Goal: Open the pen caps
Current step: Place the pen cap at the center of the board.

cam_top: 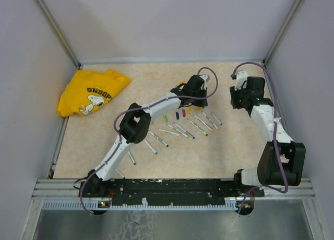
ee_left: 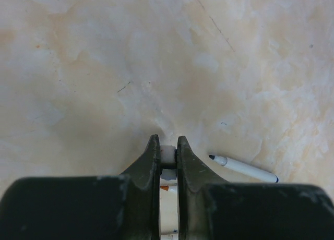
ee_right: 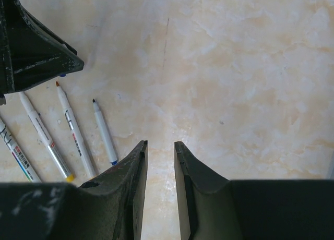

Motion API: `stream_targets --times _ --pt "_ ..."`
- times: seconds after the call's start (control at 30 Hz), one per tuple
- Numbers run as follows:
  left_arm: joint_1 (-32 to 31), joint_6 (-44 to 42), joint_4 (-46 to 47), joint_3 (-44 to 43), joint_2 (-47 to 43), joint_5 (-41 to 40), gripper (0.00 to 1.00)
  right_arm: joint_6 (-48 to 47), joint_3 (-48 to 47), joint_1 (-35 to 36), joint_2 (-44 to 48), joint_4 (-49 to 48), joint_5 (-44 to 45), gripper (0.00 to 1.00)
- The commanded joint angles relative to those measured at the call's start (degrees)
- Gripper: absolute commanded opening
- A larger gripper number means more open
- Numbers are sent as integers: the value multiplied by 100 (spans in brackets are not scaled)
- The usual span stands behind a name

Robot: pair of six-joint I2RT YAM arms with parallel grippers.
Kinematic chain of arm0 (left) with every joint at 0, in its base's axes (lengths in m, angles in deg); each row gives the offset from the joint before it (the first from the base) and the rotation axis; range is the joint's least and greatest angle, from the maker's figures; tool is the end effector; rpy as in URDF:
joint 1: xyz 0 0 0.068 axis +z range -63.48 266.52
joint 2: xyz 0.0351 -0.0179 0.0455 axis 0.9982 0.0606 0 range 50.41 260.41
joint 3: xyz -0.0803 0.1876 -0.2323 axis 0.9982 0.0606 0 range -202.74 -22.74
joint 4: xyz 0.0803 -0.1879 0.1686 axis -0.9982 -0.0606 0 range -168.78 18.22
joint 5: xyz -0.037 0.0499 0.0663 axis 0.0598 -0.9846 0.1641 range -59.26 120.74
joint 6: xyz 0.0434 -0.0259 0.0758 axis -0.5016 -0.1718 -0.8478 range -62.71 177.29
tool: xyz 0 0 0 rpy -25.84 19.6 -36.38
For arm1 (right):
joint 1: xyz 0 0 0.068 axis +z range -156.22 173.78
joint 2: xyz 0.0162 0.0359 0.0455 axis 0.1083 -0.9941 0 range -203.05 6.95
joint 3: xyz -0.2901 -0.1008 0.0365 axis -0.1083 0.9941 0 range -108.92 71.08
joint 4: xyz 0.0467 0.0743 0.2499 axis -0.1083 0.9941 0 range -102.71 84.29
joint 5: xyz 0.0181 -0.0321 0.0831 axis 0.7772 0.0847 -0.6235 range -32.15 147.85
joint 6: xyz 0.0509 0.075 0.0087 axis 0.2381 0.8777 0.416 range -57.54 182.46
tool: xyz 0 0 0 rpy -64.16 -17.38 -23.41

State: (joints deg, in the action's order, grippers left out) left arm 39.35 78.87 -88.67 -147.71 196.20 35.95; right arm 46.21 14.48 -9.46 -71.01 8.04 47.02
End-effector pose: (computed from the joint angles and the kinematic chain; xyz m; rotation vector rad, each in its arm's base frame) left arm 0.4336 -0.4786 0.1556 0.5677 2.2643 -0.7345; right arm 0.3252 -0.0030 0.2704 -0.3550 2.2623 0.0418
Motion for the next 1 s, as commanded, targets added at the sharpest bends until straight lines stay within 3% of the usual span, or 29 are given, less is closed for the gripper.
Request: stream_targets --times 0.0,0.33,0.97 --pt "37 137 54 -195 96 70 13 49 12 -37 237 -241 -97 27" --pt "65 162 71 -177 97 118 25 52 40 -41 267 -269 -146 27" --pt "80 173 127 -128 41 98 39 55 39 -39 260 -252 -224 27"
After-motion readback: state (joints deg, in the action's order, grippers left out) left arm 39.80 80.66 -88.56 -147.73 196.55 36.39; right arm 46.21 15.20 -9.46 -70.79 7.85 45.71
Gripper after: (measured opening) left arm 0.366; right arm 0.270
